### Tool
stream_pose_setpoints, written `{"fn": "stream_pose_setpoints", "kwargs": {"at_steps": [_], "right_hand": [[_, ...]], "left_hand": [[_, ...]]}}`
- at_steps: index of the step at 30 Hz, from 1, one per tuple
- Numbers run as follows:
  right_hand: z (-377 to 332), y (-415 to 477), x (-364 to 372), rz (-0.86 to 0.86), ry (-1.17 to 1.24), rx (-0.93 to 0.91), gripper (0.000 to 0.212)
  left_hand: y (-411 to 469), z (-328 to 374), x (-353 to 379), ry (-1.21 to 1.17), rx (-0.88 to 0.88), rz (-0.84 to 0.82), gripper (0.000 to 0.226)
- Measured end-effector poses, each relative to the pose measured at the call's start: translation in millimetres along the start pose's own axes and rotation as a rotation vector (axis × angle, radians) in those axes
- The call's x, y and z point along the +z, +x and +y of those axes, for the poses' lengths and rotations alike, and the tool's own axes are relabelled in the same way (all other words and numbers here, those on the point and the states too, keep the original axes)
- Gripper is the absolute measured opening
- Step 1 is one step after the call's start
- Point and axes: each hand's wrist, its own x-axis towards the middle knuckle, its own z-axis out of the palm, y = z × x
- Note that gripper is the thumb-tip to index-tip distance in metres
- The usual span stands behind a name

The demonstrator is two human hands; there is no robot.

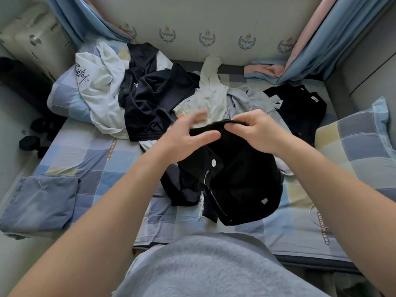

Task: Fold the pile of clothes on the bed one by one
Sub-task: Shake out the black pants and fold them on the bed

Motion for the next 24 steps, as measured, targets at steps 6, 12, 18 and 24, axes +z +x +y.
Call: {"fn": "stream_pose_setpoints", "kwargs": {"at_steps": [6,12,18,24], "right_hand": [[-14,21,-14,-0.057,-0.182,-0.044,0.007],[22,49,-30,0.043,-0.685,0.085,0.009],[75,48,-28,0.217,-0.869,0.299,0.015],[123,21,-29,0.268,-0.906,0.376,0.016]], "left_hand": [[31,1,-17,0.66,0.009,0.107,0.016],[64,-1,-41,0.887,-0.043,0.321,0.004],[55,-40,-69,0.967,-0.316,0.256,0.025],[4,-118,-70,0.811,-0.593,0.251,0.019]]}}
